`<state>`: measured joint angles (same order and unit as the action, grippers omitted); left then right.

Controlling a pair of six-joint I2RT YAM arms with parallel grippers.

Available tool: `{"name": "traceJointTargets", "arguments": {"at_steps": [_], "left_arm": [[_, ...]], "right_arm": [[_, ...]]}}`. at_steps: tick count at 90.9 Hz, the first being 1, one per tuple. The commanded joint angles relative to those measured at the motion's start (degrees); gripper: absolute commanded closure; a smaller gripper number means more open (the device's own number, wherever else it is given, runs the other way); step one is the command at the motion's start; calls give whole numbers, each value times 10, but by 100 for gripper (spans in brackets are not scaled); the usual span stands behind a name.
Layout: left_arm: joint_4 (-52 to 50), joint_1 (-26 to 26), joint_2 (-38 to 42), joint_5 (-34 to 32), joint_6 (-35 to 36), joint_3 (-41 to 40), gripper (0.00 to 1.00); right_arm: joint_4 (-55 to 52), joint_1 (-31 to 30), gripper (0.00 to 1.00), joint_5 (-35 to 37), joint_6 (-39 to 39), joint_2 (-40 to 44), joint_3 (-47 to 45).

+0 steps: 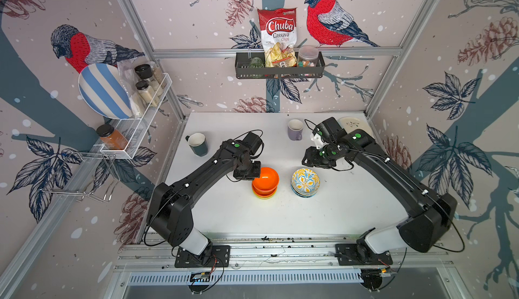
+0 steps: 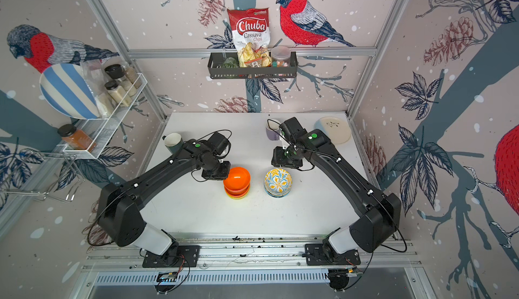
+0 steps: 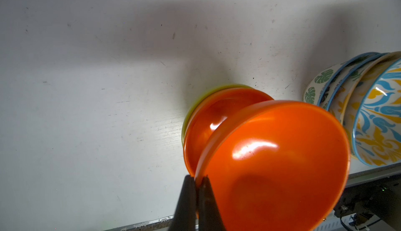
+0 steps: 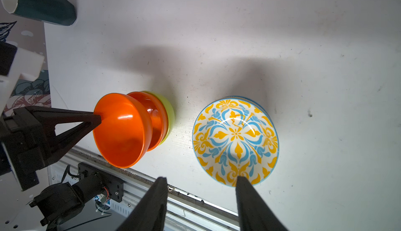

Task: Stack the bowls
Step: Place the bowl on the bowl.

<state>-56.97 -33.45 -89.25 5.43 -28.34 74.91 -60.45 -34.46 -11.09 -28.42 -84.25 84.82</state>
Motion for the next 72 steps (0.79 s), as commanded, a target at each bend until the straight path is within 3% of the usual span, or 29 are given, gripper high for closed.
{"name": "traceJointTargets", "arguments": {"at_steps": [1,72], "left_arm": [[21,2,1,-7,-7,-9,100],[59,6,13,-12,-21,-55,100]], "right_arm": [[8,0,47,-6,4,3,-3],[16,-3,48,-9,6,-2,-11]]}}
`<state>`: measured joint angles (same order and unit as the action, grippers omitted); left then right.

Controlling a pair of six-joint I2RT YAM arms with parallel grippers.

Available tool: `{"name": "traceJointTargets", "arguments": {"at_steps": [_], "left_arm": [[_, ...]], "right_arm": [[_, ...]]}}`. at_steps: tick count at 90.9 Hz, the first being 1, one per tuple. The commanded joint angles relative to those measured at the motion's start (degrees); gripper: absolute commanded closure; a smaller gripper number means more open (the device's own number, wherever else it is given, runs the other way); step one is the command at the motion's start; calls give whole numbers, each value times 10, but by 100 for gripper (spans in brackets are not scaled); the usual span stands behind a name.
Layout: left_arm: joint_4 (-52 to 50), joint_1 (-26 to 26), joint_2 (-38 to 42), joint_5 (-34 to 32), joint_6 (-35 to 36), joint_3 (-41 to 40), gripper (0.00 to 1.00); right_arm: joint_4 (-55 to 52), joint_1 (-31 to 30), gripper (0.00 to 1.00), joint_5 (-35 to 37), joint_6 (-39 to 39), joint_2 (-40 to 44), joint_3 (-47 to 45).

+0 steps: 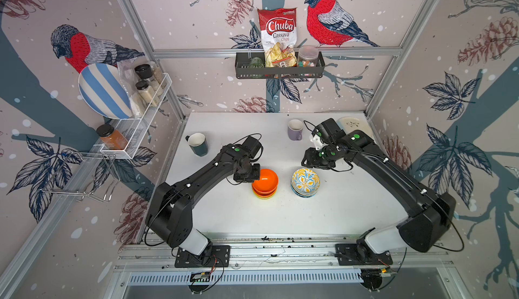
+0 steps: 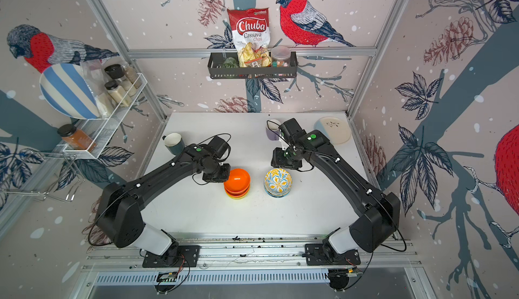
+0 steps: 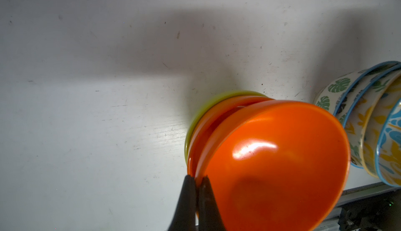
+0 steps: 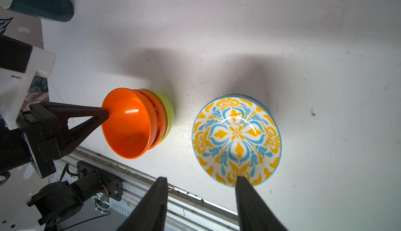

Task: Stack the bowls
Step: Place the bowl on the bowl.

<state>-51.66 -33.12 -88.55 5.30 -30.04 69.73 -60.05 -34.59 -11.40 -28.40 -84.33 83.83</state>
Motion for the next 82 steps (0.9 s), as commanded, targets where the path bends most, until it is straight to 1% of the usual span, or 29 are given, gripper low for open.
{"name": "traceJointTargets", "arguments": {"at_steps": [1,82], "left_arm": [[6,3,7,-12,-4,-4,100],[25,3,3,7,-1,-19,100]], "right_arm": [[12,-2,48,-6,6,-1,-2],[12,-7,48,-5,9,-9,-3]]}}
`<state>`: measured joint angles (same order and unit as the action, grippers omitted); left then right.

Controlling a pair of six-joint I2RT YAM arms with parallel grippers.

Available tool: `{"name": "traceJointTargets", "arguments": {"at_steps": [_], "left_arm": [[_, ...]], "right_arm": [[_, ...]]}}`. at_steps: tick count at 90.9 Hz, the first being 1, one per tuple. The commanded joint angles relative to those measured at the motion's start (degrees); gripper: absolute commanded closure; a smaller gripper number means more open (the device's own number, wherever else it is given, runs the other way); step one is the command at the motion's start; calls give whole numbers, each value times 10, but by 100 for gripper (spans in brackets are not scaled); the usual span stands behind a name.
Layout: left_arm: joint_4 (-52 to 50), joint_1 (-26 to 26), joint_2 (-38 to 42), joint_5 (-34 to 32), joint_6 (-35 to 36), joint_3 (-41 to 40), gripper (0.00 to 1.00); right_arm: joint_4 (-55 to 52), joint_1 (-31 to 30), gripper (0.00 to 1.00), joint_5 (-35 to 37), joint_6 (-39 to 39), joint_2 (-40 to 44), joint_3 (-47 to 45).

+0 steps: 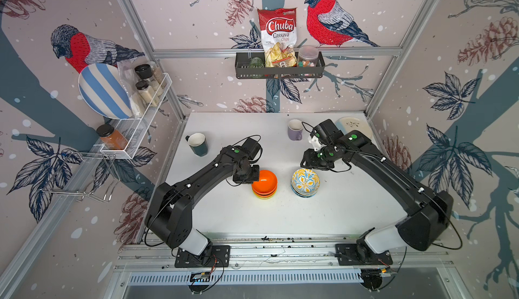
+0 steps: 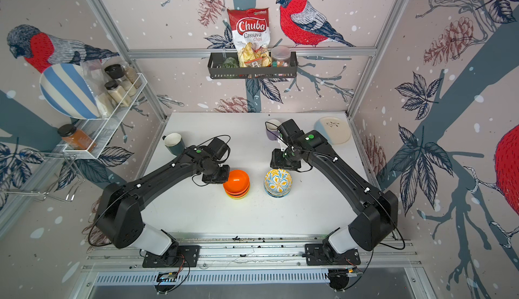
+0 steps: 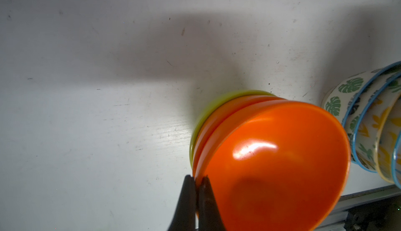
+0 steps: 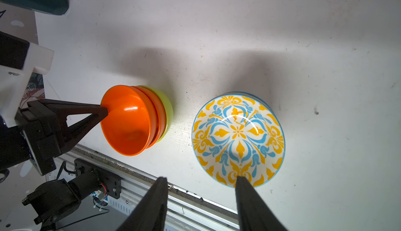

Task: Stack the bowls
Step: Place the bowl on the bowl.

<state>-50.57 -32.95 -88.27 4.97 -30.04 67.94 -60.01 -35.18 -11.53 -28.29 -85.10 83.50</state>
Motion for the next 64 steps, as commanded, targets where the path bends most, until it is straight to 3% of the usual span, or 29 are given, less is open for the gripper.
{"name": "traceJointTargets", "arguments": {"at_steps": [1,64], "left_arm": [[14,2,0,10,-1,-1,100],[13,-3,6,-1,1,-8,100]], "right_arm": [[13,-1,48,-4,8,-2,0],[11,-7,48,6,10,-4,-5]]}}
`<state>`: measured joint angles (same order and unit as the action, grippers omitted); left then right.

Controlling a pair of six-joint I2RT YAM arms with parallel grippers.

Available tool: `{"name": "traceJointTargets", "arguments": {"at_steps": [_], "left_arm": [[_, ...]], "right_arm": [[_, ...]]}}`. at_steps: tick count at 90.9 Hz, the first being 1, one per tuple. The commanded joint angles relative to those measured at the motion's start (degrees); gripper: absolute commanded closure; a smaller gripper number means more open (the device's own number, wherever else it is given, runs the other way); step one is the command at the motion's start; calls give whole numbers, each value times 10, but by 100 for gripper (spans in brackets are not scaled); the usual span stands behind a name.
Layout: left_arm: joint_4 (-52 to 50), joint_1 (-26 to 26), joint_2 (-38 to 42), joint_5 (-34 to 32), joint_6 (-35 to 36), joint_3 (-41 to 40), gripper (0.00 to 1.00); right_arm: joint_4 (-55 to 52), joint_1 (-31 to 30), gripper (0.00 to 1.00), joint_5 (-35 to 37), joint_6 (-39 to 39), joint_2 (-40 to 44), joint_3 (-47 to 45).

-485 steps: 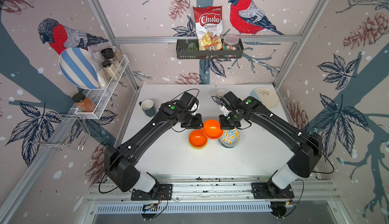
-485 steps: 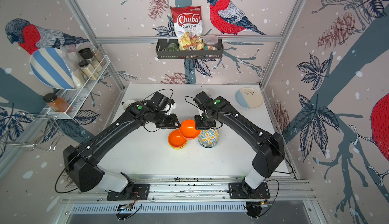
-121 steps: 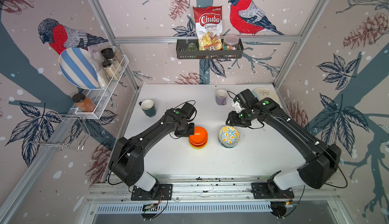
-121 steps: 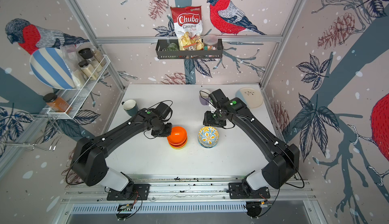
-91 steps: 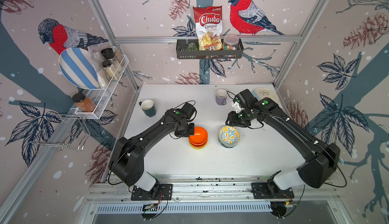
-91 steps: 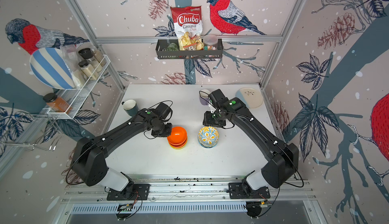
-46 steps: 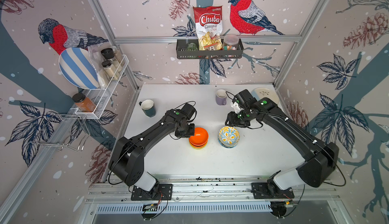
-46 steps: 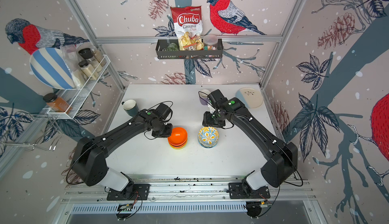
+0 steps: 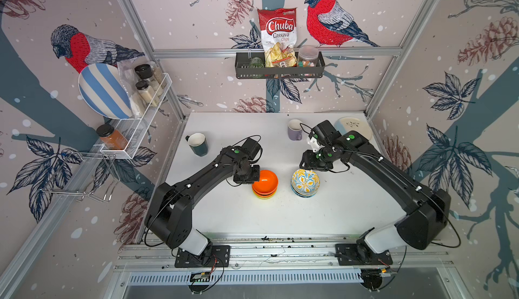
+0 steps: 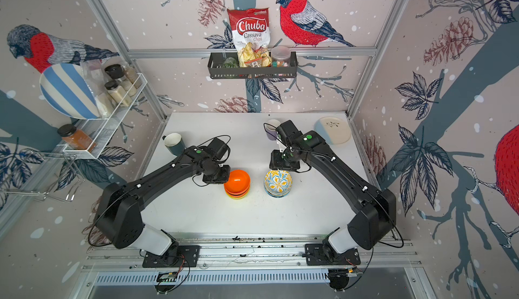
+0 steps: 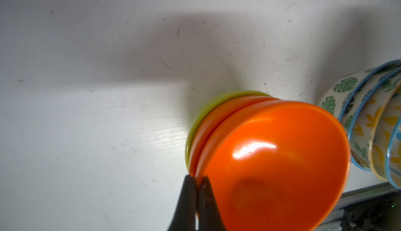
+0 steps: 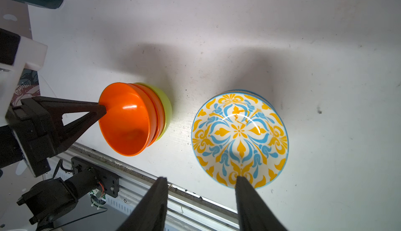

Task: Stack the bowls
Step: Place the bowl on the bowl.

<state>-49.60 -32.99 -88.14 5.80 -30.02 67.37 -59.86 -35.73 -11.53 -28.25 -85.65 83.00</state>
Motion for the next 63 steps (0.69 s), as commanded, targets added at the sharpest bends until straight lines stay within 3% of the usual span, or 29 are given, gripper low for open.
{"name": "traceJointTargets", "arguments": {"at_steps": [1,63], "left_arm": [[3,-3,5,-9,1,-2,100],[10,-5,4,-17,0,-6,100]], "right_arm": [[9,-1,48,8,9,2,0],[7,-6,47,12,10,0,-1]]}}
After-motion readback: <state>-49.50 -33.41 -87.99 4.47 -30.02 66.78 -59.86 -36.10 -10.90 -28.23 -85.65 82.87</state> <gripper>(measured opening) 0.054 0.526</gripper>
